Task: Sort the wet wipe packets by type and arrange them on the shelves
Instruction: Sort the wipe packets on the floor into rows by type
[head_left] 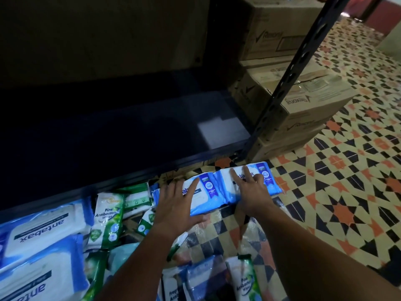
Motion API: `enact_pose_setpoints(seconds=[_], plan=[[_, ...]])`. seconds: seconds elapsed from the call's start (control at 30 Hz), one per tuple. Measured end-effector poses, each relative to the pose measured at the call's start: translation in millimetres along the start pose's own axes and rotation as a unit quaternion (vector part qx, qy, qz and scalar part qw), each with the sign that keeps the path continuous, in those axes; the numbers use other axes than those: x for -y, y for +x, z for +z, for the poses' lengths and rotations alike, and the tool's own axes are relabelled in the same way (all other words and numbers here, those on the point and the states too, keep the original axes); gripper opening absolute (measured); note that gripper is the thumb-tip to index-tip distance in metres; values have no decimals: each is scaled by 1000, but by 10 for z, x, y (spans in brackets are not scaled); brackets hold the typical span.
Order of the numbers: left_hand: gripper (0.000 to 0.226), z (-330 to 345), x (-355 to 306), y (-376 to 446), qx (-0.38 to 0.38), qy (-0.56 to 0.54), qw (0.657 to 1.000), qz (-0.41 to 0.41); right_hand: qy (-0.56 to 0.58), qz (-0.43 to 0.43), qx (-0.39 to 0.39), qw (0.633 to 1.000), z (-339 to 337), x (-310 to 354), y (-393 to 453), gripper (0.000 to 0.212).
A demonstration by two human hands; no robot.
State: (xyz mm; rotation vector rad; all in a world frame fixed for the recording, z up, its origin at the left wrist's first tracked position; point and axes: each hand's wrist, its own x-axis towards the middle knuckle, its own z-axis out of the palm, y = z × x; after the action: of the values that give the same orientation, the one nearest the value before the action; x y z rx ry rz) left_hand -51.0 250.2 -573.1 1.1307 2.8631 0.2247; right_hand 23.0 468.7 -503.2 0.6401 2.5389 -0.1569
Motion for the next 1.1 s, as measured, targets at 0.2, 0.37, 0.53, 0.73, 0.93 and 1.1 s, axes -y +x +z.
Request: enact_pose_setpoints(seconds=[0.2,0.37,0.53,0.73,0.93,1.1], plan=[[113,33,-105,-52,11,9,1000,6,-5,-1,-10,1000,11,14,-15,98],[114,-6,-174,-78,37,10,999,-16,-11,5,-37,999,57,47,-36,90],[114,-7,-160,-65,42,2,999,-15,-10,15,-36,999,87,74,-79,91],[114,67,-114,-70,23,-4,1000,-3,-27,14,-23,999,93,66,-92,98],[111,83,-84,-83,13,1,1000,10,-34,9,-17,999,96,75,-69,100],[110,89,-88,-75,1,9,1000,11,-25,13,-10,1000,93,85,-69,101]])
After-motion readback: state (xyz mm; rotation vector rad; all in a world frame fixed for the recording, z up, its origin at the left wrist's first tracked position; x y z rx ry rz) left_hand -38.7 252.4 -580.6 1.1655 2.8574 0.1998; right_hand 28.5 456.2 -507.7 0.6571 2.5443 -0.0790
